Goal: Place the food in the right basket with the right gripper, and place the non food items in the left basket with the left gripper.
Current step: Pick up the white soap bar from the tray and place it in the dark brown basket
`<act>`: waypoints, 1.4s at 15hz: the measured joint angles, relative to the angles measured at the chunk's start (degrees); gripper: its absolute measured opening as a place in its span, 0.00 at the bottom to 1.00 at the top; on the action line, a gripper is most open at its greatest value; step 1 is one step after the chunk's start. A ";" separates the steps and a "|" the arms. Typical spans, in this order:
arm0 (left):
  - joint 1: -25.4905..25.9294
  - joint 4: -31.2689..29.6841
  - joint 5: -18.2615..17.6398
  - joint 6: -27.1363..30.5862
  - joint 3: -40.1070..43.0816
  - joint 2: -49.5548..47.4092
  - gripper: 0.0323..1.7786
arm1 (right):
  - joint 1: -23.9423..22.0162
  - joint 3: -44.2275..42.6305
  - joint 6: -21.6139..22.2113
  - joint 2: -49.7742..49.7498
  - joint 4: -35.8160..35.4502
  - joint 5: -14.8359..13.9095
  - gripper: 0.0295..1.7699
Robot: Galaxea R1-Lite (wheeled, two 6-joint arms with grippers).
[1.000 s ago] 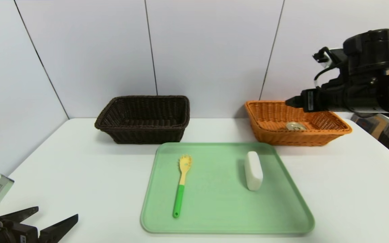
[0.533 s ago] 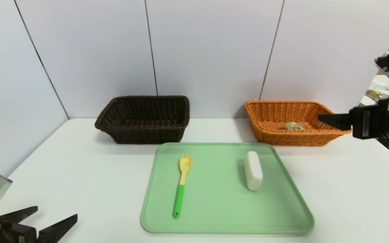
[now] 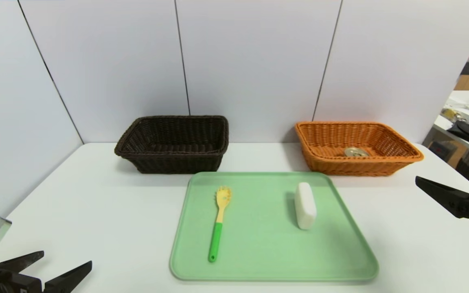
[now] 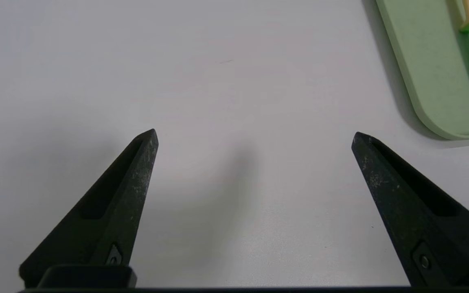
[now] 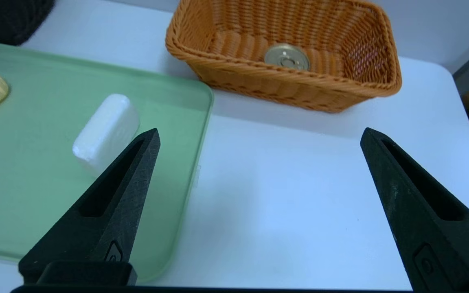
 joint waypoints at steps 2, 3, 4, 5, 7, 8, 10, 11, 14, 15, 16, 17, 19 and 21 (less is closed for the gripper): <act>0.00 -0.01 0.00 0.00 0.38 -0.13 0.95 | 0.00 5.99 -1.67 -1.62 -7.85 1.02 0.96; 0.00 0.00 0.02 0.00 0.52 -0.28 0.95 | 0.00 8.33 -2.50 -2.34 -10.52 1.23 0.96; 0.00 0.00 0.00 -0.12 0.71 -0.52 0.95 | -0.02 9.51 -2.74 -2.97 -12.24 1.34 0.96; 0.00 -0.04 0.02 -0.22 1.01 -0.67 0.95 | -0.07 9.92 -2.76 -3.33 -12.37 1.32 0.96; 0.00 -0.30 -0.48 -0.41 1.29 -0.96 0.95 | -0.11 10.34 -2.76 -3.69 -12.34 1.32 0.96; 0.00 -0.89 -0.56 -0.50 0.96 -0.98 0.95 | -0.16 10.48 -2.78 -3.77 -12.26 1.32 0.96; -1.00 -1.90 -0.63 -0.56 -0.12 -0.66 0.95 | -0.10 10.59 -2.80 -3.72 -12.07 1.35 0.96; -1.90 -1.94 -0.61 -0.61 -1.27 -0.23 0.95 | -0.07 10.62 -2.80 -3.50 -12.23 1.38 0.96; -4.78 -2.00 -0.39 -0.74 -5.99 2.15 0.95 | 0.09 10.73 -2.63 -2.67 -12.35 1.38 0.96; -6.49 -1.99 0.07 -0.94 -7.92 3.44 0.95 | 0.21 10.73 -2.61 -2.36 -12.37 1.38 0.96; -8.94 -2.05 1.04 -1.30 -10.09 5.01 0.95 | 0.32 10.73 -2.61 -2.11 -12.35 1.38 0.96; -11.91 -2.07 2.58 -1.74 -12.17 6.67 0.95 | 0.39 10.73 -2.52 -1.80 -12.35 1.38 0.96; -19.21 -2.05 6.90 -3.62 -17.29 11.00 0.95 | 0.59 10.75 -2.43 -1.23 -12.40 1.38 0.96; -25.33 -1.79 10.13 -5.55 -22.47 15.65 0.95 | 0.80 10.81 -2.43 -0.82 -12.40 1.38 0.96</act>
